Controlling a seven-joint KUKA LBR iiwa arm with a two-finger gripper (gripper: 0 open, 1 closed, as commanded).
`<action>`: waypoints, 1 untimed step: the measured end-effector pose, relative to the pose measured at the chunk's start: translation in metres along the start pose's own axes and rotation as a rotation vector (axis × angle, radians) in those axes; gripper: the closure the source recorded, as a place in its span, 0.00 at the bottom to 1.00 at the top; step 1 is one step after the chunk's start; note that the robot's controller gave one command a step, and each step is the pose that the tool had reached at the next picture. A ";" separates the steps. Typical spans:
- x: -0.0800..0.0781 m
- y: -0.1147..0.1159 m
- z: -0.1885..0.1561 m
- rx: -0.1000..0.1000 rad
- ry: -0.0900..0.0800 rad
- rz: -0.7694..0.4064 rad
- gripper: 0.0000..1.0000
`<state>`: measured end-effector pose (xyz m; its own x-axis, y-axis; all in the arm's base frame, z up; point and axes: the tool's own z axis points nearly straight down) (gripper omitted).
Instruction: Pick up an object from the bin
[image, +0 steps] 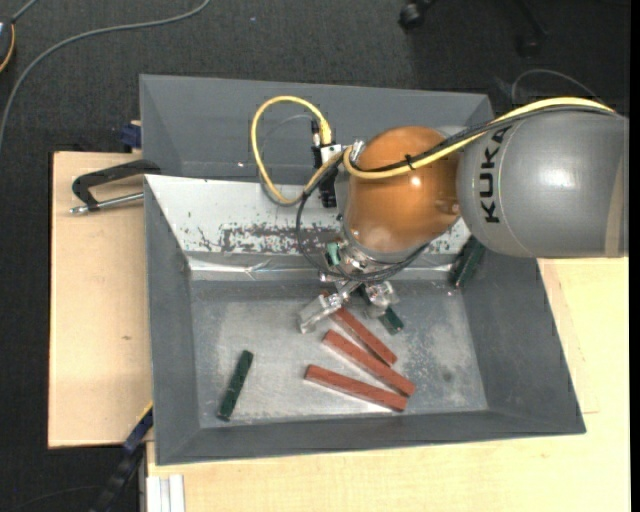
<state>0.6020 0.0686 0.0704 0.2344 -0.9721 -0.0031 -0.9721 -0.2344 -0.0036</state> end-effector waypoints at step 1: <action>0.025 0.020 0.000 -0.007 -0.001 -0.733 0.00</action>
Offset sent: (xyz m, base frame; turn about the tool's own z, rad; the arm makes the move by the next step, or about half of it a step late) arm -0.0130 -0.0300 -0.0004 -0.7391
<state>0.5886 0.0395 0.0704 0.8248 -0.5654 -0.0032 -0.5654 -0.8248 0.0013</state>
